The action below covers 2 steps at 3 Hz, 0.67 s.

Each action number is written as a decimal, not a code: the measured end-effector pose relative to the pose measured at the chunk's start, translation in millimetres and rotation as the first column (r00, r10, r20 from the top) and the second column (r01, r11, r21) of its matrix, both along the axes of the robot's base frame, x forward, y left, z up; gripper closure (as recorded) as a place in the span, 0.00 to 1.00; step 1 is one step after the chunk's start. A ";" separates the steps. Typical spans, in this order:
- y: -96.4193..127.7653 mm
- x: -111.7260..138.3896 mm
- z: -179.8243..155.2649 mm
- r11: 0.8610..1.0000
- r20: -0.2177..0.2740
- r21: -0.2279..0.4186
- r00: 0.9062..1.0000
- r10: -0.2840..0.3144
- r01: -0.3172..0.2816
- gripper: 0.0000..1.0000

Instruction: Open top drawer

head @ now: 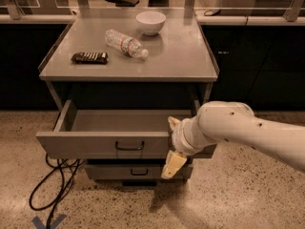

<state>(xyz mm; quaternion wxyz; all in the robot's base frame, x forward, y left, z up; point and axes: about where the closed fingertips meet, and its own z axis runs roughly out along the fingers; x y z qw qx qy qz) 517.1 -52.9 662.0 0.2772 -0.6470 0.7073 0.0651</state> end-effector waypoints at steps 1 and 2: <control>-2.8 11.9 0.0 0.998 0.018 0.067 1.000 -0.015 0.014 0.00; -8.1 30.6 -4.1 0.989 0.026 0.145 0.999 -0.045 0.041 0.00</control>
Offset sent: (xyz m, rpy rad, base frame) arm 0.0551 -0.0179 -0.0086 0.2430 -0.0430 -0.0831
